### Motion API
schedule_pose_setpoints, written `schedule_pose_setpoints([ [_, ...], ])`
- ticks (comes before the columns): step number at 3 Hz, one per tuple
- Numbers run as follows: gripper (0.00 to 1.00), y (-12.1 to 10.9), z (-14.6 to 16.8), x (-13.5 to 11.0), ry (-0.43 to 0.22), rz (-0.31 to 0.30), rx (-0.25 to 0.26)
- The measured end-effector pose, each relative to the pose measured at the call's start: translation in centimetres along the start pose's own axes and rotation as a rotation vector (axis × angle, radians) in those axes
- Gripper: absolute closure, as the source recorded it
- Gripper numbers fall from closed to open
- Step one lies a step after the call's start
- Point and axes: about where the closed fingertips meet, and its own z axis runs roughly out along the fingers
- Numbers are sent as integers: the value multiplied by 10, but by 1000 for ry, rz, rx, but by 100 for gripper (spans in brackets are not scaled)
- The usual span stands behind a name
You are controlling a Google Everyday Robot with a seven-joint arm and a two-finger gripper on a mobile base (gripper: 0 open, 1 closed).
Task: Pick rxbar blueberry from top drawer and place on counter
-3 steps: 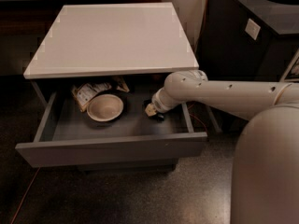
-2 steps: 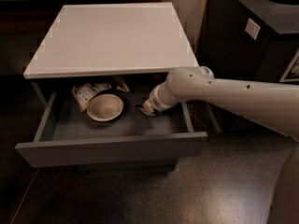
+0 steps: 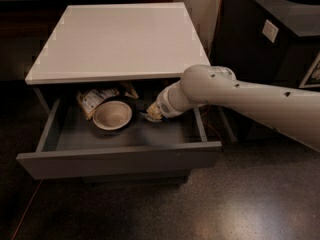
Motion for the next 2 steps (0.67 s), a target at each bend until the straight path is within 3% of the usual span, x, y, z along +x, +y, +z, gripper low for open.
schedule_pose_setpoints([
  [2, 100, 34, -59, -45, -74, -92, -95],
])
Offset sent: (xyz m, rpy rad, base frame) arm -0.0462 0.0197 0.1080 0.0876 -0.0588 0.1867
